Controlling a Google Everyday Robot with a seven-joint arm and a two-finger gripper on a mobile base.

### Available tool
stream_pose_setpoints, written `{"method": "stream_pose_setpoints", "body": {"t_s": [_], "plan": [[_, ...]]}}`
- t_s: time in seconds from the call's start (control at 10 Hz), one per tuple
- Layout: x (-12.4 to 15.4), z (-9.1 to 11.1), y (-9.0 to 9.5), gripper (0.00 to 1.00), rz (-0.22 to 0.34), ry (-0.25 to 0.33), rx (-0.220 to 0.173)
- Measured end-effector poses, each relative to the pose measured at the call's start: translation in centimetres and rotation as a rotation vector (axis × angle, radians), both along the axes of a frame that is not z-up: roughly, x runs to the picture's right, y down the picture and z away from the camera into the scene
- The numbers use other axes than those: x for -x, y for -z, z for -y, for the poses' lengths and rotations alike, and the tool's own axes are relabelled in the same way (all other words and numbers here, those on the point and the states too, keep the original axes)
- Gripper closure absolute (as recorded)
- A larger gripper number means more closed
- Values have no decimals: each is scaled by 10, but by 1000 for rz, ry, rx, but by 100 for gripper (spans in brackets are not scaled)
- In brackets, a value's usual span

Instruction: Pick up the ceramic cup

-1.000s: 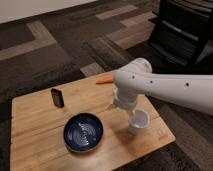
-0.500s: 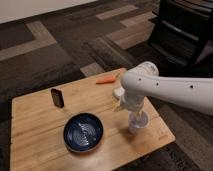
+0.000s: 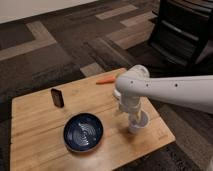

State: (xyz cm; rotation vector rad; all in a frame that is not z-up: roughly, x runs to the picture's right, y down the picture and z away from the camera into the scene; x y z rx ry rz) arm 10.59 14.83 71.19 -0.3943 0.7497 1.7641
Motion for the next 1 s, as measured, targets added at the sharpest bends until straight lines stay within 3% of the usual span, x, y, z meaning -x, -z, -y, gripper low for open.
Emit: {"method": "stream_pose_setpoints", "body": {"t_s": [0.3, 0.4, 0.8, 1.0], "plan": [[10, 12, 10, 98, -62, 72, 24], [16, 18, 13, 100, -65, 79, 23], [48, 94, 59, 100, -35, 85, -73], [50, 99, 62, 100, -27, 84, -82]]}}
